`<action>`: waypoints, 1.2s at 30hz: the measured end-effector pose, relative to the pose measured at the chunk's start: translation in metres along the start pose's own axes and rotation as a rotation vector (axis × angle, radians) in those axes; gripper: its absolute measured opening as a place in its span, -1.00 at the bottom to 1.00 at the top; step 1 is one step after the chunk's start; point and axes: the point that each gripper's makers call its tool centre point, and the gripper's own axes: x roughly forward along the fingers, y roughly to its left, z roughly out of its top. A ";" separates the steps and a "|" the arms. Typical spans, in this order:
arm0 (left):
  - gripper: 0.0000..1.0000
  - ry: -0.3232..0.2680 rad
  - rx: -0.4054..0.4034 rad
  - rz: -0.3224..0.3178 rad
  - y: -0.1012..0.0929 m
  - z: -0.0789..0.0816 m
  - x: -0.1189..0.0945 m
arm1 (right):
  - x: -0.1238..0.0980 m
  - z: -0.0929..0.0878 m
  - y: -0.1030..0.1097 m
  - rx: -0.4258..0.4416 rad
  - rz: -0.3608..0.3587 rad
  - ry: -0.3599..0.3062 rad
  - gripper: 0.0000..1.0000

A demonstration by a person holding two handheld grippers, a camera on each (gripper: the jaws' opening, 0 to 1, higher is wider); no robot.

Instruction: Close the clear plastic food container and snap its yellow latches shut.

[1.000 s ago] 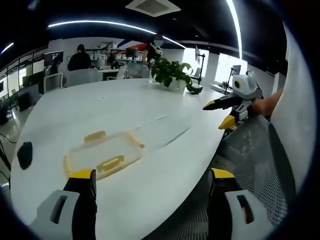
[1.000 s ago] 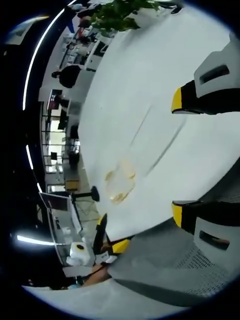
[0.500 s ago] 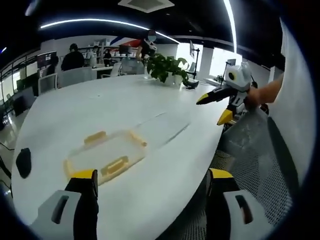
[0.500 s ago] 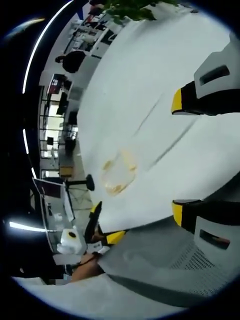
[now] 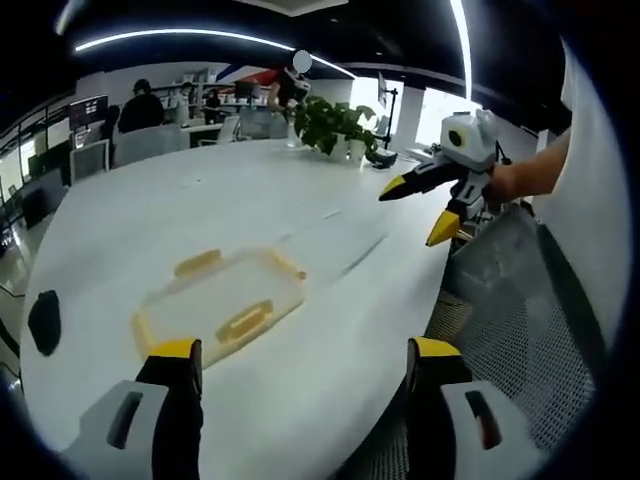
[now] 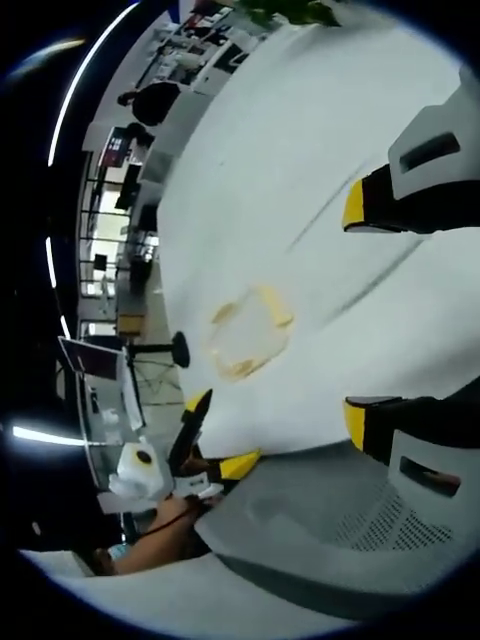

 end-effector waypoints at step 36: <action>0.47 0.120 0.112 -0.006 0.044 -0.014 0.001 | 0.062 0.041 0.002 -0.151 0.150 0.040 0.22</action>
